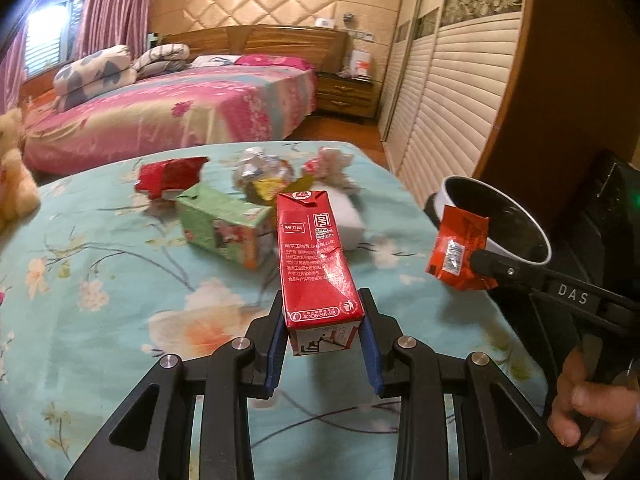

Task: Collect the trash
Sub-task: 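Carry the red carton and red wrapper over the bin and open both tools, then move both open tools back to the trash on the table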

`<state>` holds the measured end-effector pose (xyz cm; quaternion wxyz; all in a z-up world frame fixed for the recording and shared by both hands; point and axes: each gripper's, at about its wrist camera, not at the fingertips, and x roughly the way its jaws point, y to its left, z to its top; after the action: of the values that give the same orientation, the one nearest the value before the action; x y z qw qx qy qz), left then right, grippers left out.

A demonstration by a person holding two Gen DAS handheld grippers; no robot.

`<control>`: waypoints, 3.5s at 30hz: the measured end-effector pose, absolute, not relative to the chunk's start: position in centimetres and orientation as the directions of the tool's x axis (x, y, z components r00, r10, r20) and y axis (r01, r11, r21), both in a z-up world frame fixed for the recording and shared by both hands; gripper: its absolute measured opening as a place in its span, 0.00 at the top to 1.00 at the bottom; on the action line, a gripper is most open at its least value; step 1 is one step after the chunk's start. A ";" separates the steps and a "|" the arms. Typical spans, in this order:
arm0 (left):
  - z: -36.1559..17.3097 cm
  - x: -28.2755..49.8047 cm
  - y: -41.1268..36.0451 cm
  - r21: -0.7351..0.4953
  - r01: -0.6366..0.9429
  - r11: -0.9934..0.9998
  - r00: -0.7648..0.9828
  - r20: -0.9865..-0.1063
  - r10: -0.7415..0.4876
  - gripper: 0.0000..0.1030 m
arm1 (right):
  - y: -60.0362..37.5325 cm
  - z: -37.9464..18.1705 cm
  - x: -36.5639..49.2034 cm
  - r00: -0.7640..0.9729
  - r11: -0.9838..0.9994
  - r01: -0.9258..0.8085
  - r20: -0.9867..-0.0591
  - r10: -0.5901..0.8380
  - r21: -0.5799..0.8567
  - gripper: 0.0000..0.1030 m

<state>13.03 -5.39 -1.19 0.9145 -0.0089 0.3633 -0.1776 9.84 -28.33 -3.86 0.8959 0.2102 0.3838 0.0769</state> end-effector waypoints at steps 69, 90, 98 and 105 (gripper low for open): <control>-1.3 22.1 -25.7 -0.097 0.594 0.799 0.537 -0.692 -0.483 0.69 | -42.5 -3.9 10.2 0.725 0.866 0.269 -0.680 0.105 0.421 0.98; -2.0 23.2 -27.5 -0.109 0.615 0.781 0.492 -0.721 -0.488 0.69 | -43.2 -4.4 11.9 0.697 0.859 0.292 -0.709 0.110 0.420 0.95; -2.0 22.8 -26.1 -0.145 0.587 0.797 0.492 -0.718 -0.492 0.52 | -43.6 -4.5 11.8 0.695 0.848 0.305 -0.710 0.112 0.433 0.77; -2.2 21.1 -22.9 -0.164 0.534 0.829 0.525 -0.704 -0.478 0.47 | -42.8 -4.3 11.0 0.717 0.833 0.287 -0.683 0.141 0.473 0.50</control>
<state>21.11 -22.92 -2.23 0.8725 0.0359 0.3917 -0.2899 10.98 -42.85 -4.28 0.8814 0.2859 0.3738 -0.0415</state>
